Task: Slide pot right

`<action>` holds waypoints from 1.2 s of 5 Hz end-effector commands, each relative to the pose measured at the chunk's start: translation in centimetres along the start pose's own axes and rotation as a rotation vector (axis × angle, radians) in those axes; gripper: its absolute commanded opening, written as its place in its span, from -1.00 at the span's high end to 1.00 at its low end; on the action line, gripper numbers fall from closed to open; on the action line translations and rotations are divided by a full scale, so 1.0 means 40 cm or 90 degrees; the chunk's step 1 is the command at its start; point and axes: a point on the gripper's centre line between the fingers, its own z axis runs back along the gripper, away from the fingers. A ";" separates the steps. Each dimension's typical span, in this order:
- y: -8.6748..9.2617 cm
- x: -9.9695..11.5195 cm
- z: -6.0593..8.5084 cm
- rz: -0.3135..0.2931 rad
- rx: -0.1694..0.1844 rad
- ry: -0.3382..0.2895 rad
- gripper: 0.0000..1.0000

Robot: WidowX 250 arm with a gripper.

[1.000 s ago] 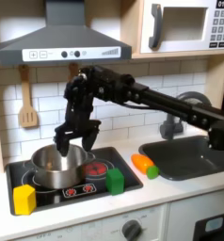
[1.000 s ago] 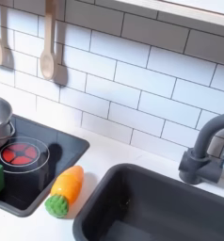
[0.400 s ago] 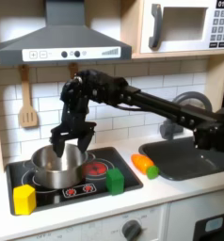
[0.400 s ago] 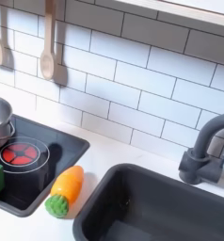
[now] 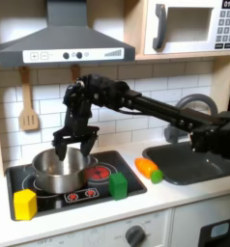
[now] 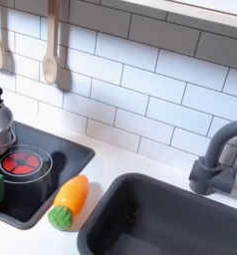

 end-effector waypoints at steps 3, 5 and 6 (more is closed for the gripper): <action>0.007 0.009 -0.067 -0.011 -0.007 0.029 -1.00; 0.003 0.010 -0.069 -0.018 -0.010 0.028 -1.00; -0.003 0.000 -0.076 -0.021 -0.017 0.035 -1.00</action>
